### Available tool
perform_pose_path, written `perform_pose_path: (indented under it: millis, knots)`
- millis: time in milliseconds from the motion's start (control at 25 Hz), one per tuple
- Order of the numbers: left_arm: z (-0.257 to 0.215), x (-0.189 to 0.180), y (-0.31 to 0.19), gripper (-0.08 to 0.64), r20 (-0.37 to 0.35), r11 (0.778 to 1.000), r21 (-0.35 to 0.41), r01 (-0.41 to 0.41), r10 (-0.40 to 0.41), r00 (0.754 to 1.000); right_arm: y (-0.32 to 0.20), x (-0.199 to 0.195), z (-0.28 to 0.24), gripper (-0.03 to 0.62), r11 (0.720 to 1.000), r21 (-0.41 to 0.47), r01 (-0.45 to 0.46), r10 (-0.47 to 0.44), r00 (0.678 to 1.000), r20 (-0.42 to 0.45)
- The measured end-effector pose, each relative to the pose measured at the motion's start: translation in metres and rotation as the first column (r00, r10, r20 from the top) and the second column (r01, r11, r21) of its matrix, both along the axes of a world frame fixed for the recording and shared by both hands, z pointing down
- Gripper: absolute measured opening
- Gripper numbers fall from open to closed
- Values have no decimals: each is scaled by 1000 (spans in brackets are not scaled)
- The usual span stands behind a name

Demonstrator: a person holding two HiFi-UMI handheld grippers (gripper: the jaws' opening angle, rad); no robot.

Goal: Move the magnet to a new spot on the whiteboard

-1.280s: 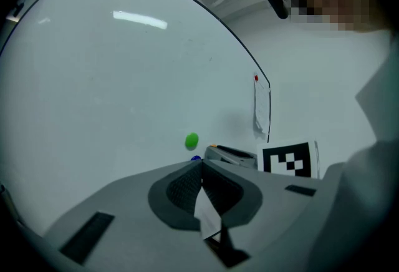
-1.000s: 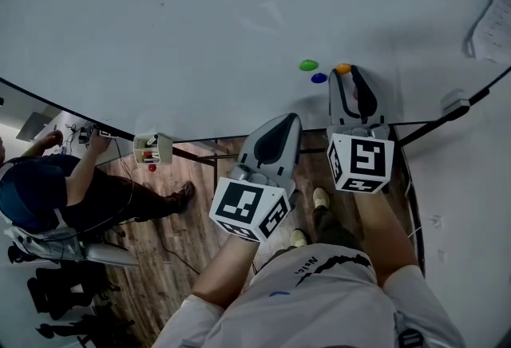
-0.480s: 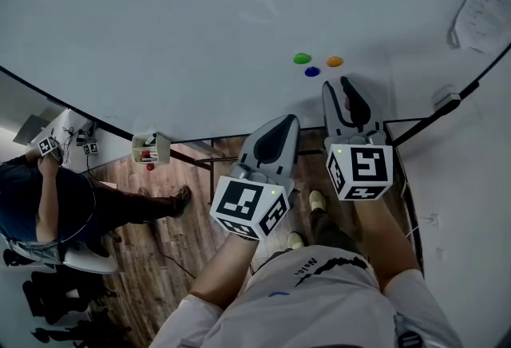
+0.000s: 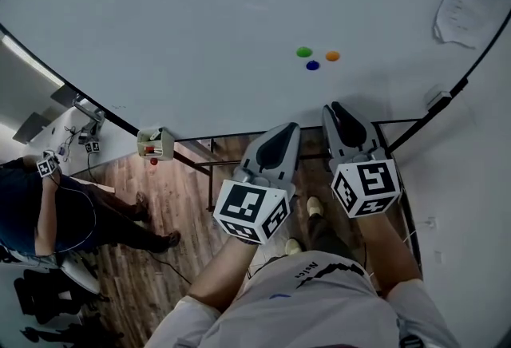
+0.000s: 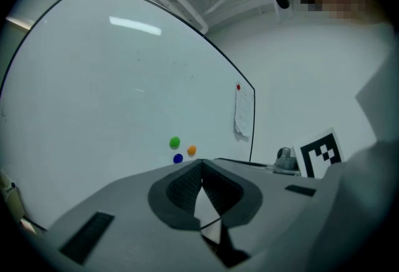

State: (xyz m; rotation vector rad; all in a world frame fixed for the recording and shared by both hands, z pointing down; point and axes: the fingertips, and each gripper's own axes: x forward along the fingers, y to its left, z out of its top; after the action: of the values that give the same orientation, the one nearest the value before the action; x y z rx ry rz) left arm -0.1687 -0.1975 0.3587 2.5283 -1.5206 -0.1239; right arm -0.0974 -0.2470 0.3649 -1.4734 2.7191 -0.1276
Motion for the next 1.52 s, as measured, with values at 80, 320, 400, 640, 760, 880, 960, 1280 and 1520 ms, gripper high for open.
perform_pose_path:
  millis: [80,320,400,640,760,880,960,1280,1520]
  knots:
    - [0,0,12,11,-1,1000,0,-6,6,1000,16,0,2,60,1000,-15,15,-15,1000,16]
    - [6,7,46,11,-7,999,-12,-29,29,1000,59,2,9,49,999,-25,26,-26,1000,12]
    - [6,9,54,11,-13,999,-14,-31,31,999,70,3,10,44,999,-28,30,-30,1000,10]
    - [2,15,70,11,-28,1000,-5,-9,9,1000,90,7,8,29,997,-37,67,-67,998,17]
    - [-1,17,72,11,-31,1000,-5,8,-9,999,95,6,3,21,995,-31,96,-96,995,21]
    - [-5,21,74,11,-28,999,-4,35,-35,999,100,6,0,15,991,-28,133,-133,991,23]
    - [-6,26,76,11,-32,999,-7,53,-53,998,102,8,0,15,987,-32,156,-156,988,19]
    - [-7,58,85,11,-47,993,-24,111,-112,993,116,41,-6,14,975,-30,220,-220,975,11]
    - [-8,82,92,11,-33,990,-24,138,-139,990,123,60,-6,14,967,-29,254,-254,967,14]
